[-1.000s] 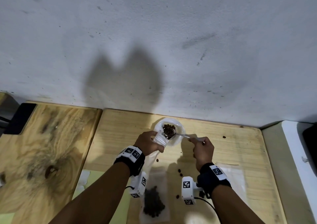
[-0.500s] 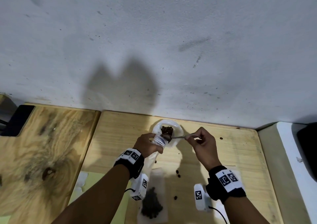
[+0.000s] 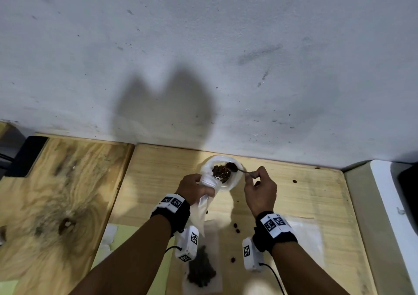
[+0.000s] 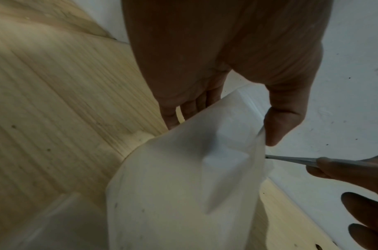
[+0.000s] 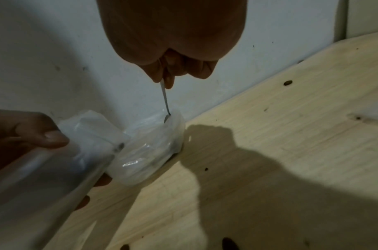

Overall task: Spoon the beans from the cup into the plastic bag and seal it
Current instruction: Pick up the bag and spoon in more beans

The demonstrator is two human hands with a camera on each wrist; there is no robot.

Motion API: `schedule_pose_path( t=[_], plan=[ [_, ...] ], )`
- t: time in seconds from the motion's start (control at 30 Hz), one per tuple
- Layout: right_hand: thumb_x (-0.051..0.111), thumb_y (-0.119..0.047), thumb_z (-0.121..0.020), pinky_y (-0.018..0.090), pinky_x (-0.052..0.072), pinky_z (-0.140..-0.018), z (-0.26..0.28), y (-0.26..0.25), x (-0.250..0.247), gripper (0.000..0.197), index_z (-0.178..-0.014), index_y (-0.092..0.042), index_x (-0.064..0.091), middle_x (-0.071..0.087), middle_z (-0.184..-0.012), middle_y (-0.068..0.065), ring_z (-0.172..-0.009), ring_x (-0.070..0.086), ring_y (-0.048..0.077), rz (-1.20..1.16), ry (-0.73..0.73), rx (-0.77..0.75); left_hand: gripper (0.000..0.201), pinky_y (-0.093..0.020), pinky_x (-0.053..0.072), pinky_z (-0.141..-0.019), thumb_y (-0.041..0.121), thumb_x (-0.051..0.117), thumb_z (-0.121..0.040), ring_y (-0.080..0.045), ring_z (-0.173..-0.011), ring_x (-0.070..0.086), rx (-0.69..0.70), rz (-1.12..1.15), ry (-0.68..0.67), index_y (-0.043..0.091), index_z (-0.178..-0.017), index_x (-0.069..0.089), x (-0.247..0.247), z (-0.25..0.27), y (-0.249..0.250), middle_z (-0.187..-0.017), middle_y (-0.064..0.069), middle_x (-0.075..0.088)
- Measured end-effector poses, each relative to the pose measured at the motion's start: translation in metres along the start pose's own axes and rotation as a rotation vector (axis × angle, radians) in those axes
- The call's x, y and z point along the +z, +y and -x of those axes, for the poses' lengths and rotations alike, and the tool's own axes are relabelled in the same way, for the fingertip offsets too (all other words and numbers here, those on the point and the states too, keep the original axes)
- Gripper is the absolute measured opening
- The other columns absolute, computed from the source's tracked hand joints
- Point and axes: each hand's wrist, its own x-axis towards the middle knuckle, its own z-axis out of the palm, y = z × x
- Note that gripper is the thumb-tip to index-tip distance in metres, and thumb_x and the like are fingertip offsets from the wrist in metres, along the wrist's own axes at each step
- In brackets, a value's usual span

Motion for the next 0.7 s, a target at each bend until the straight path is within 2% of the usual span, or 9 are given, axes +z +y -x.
schedule_pose_path(
  t=[0.1,0.27,0.37,0.57,0.7],
  plan=[
    [0.068,-0.022,-0.089,0.027,0.036,-0.048,0.004,0.004,0.006,0.027,-0.074,-0.018,0.046,0.046,-0.048,0.003,-0.043,0.039,0.021,-0.027,-0.007,0.036,0.042,-0.027,0.044,-0.061,0.027,0.077,-0.042,-0.017,-0.07,0.059,0.007,-0.004,0.02,0.006,-0.078,0.07,-0.002,-0.002,-0.002,-0.074,-0.002,0.066],
    [0.069,-0.014,-0.088,0.029,0.038,-0.054,0.014,0.008,0.012,0.029,-0.071,-0.014,0.046,0.05,-0.06,0.0,-0.05,0.042,0.017,-0.162,0.023,0.187,0.022,-0.022,0.044,-0.057,0.018,0.08,-0.053,-0.015,-0.068,0.06,0.023,0.013,0.008,0.016,-0.071,0.069,-0.003,-0.001,-0.002,-0.072,0.001,0.066],
    [0.07,-0.012,-0.087,0.03,0.039,-0.058,0.018,0.011,0.018,0.028,-0.071,-0.01,0.047,0.053,-0.064,0.0,-0.058,0.046,0.017,-0.204,0.031,0.273,0.028,-0.023,0.045,-0.058,0.025,0.077,-0.046,-0.016,-0.069,0.061,0.034,0.006,0.009,0.015,-0.072,0.07,-0.001,-0.003,-0.001,-0.073,0.0,0.068],
    [0.073,-0.011,-0.08,0.034,0.041,-0.066,0.018,0.016,0.029,0.033,-0.065,-0.014,0.044,0.049,-0.065,0.0,-0.064,0.046,0.022,-0.311,0.043,0.464,0.043,-0.027,0.047,-0.061,0.03,0.076,-0.043,-0.019,-0.072,0.063,0.025,-0.028,-0.001,0.008,-0.079,0.071,-0.001,-0.006,0.0,-0.079,-0.007,0.07],
    [0.075,-0.013,-0.075,0.035,0.037,-0.061,0.017,0.018,0.032,0.036,-0.061,-0.018,0.043,0.044,-0.064,0.002,-0.062,0.039,0.022,-0.365,0.015,0.606,0.051,-0.032,0.052,-0.064,0.037,0.075,-0.035,-0.025,-0.079,0.067,0.026,-0.048,-0.02,0.009,-0.077,0.07,-0.001,-0.008,-0.001,-0.081,-0.008,0.071]
  ],
)
